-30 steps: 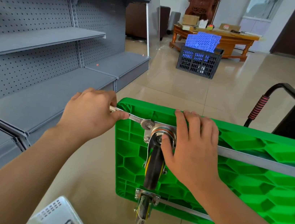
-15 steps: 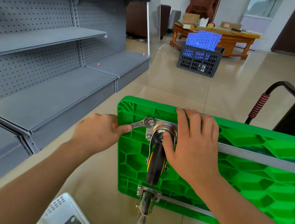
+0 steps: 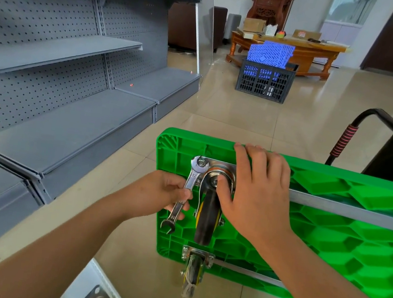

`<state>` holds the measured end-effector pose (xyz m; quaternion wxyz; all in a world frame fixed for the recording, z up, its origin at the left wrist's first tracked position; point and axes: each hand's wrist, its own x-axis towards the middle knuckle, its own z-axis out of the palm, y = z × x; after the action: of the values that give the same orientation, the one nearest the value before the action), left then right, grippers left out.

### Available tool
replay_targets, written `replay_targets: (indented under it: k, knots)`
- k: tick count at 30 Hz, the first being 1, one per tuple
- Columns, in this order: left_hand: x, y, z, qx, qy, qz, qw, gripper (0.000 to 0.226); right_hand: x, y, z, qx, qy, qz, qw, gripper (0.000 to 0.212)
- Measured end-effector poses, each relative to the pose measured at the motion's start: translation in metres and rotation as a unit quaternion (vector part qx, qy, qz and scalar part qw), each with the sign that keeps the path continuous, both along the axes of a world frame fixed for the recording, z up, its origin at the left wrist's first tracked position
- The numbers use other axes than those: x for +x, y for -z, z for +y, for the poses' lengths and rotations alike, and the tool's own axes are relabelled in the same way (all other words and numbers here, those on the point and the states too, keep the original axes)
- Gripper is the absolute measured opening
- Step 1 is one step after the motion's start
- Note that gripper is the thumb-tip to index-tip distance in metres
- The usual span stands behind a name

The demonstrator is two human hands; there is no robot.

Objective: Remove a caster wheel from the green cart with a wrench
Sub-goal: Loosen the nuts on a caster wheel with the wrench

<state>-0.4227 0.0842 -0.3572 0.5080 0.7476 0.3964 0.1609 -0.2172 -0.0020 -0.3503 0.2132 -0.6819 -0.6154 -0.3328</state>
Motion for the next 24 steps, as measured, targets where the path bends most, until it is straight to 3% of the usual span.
replay_targets:
  k: [3, 7, 10, 16, 24]
  knots:
    - [-0.006, -0.018, 0.001, 0.008, 0.022, 0.041, 0.999, 0.022, 0.000, 0.000, 0.000, 0.001, -0.001, 0.004, 1.000, 0.062]
    - [-0.014, -0.044, 0.008, 0.105, -0.005, 0.104, 0.989, 0.023, -0.001, 0.001, 0.001, 0.000, -0.002, 0.003, 1.000, 0.062]
    - [-0.021, -0.060, 0.017, 0.253, -0.035, 0.191, 0.948, 0.021, 0.000, 0.000, 0.000, -0.001, -0.003, 0.004, 1.000, 0.062]
    - [-0.017, -0.080, 0.008, 0.374, -0.112, 0.331, 0.859, 0.021, 0.000, 0.000, 0.000, 0.002, -0.005, 0.005, 1.000, 0.062]
    - [-0.011, -0.085, -0.001, 0.421, -0.113, 0.371, 0.820, 0.029, 0.000, -0.001, 0.000, -0.005, -0.003, 0.005, 1.000, 0.062]
